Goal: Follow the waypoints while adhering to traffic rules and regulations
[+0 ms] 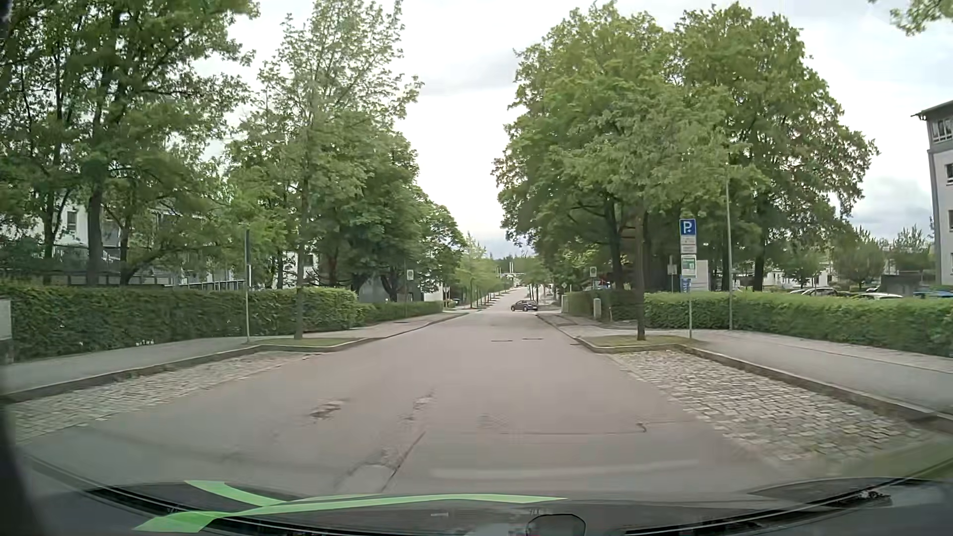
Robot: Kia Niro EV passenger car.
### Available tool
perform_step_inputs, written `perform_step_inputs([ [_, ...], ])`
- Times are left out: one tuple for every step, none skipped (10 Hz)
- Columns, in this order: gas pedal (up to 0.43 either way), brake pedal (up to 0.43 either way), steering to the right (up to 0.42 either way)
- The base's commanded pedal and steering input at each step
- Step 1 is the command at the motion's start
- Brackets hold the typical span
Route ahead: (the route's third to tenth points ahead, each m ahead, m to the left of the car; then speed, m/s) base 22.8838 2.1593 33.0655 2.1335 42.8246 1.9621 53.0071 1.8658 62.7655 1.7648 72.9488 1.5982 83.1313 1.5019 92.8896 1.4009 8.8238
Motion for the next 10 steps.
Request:
perform_step_inputs([
  [0.020,0.000,-0.003],
  [0.020,0.000,-0.002],
  [0.020,0.000,-0.002],
  [0.020,0.000,-0.002],
  [0.020,0.000,-0.002],
  [0.020,0.000,-0.003],
  [0.020,0.000,-0.003],
  [0.020,0.000,-0.003],
  [0.020,0.000,-0.003],
  [0.020,0.000,-0.002],
])
